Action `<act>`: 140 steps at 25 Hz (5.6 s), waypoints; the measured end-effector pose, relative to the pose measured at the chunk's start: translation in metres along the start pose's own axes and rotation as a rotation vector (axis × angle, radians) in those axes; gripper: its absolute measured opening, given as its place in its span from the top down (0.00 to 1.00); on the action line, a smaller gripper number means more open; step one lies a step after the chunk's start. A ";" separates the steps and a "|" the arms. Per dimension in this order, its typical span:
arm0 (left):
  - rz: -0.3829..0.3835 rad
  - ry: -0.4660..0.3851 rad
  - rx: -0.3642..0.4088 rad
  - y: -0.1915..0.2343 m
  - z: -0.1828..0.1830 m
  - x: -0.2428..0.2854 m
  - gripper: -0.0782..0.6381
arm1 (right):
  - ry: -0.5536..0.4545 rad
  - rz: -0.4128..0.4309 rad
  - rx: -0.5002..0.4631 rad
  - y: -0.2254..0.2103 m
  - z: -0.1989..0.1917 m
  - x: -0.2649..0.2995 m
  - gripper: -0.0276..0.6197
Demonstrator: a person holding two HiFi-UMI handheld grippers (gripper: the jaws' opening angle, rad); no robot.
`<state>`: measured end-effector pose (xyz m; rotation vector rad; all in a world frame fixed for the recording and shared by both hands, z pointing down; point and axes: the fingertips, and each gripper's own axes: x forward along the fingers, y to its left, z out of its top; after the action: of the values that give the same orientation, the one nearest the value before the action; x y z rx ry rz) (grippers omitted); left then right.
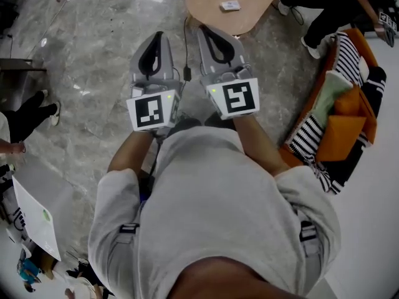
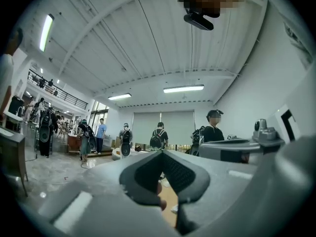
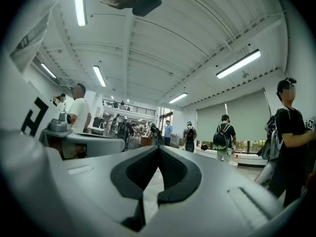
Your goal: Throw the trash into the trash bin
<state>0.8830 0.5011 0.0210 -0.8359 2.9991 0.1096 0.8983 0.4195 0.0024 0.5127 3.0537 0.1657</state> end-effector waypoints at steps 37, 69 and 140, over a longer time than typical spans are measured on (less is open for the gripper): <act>-0.080 0.157 0.023 0.040 -0.059 0.375 0.87 | 0.132 -0.058 0.087 -0.261 -0.099 0.255 0.95; -0.696 0.602 0.002 0.000 -0.311 0.551 0.87 | 0.514 -0.675 0.317 -0.376 -0.362 0.307 0.95; -0.592 0.626 0.001 0.135 -0.369 0.677 0.87 | 0.592 -0.611 0.527 -0.398 -0.426 0.487 0.94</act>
<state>0.2319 0.2395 0.3673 -2.0322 3.0710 -0.2061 0.2853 0.1628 0.3702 -0.5968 3.6230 -0.6266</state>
